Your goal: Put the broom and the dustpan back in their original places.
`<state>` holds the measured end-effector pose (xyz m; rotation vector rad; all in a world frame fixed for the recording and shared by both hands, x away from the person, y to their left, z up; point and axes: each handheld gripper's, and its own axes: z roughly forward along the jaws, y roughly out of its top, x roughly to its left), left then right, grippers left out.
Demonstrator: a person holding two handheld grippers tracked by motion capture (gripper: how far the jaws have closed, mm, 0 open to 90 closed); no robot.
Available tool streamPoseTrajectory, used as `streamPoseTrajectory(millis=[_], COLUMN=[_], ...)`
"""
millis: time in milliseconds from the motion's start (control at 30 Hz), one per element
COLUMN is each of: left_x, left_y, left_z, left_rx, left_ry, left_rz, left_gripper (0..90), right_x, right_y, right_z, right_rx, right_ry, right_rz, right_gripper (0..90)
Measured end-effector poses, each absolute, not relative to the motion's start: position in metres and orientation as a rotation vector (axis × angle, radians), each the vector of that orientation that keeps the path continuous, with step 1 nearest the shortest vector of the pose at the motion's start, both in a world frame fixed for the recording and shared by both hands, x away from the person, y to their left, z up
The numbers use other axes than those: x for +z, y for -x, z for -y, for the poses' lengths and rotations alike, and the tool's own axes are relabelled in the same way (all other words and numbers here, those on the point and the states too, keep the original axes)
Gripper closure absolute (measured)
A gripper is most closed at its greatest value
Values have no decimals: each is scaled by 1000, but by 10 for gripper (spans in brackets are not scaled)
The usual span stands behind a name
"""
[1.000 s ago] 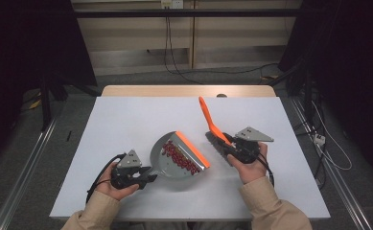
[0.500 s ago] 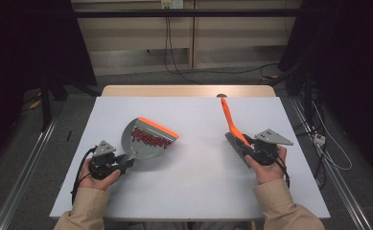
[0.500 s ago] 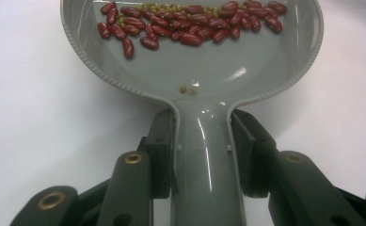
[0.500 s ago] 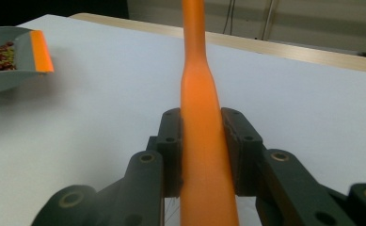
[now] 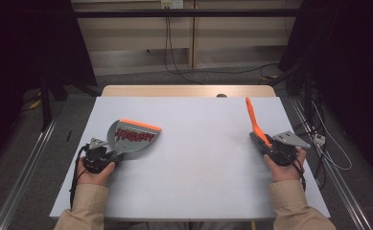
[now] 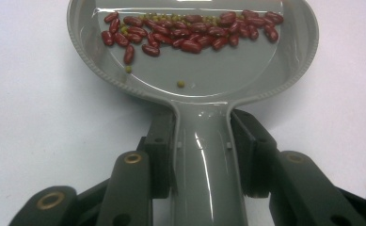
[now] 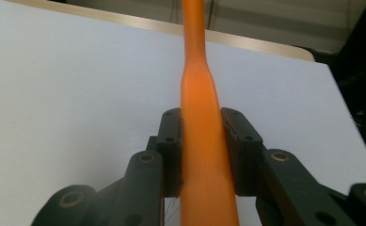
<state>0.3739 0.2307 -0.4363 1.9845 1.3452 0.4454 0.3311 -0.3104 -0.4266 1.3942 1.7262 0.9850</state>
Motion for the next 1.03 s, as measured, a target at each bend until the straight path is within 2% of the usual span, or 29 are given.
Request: streamPoseTrajectory(millis=[300,433,500,567,633,700,767,867,933,1033], left_x=[-436,-434,-431,-429,-429,-430,-428,-425,-425,-427], left_y=[-365,-357,-353,-349,-345,-344,-343,-342,-340,-340], left_z=[-213,-205,-201,-198,-196,-199,-204,-212,-217,-219], left_rx=[358,341,313,282,270,288,320,349,349,337], left_ry=[-1966,-1945,-1926,-1901,-1905,-1885,-1872,-1852,-1844,-1850], left_rz=[-1269,-1204,-1162,-1138,-1116,-1091,-1074,-1020,-996,-953], left_gripper=[572,487,426,386,282,244,165,139,98,91], right_x=[-437,-441,-444,-443,-439,-437,-439,-443,-446,-446], right_y=[-327,-329,-328,-326,-322,-319,-315,-309,-303,-296], right_z=[297,282,273,266,263,264,268,274,278,282], right_rx=[960,1004,1074,1142,1186,1208,1234,1275,1291,1294], right_ry=[-1378,-1381,-1386,-1392,-1383,-1371,-1365,-1373,-1383,-1362], right_rz=[-1747,-1769,-1774,-1775,-1753,-1752,-1756,-1789,-1796,-1801], right_gripper=[693,660,610,508,419,348,310,244,229,189])
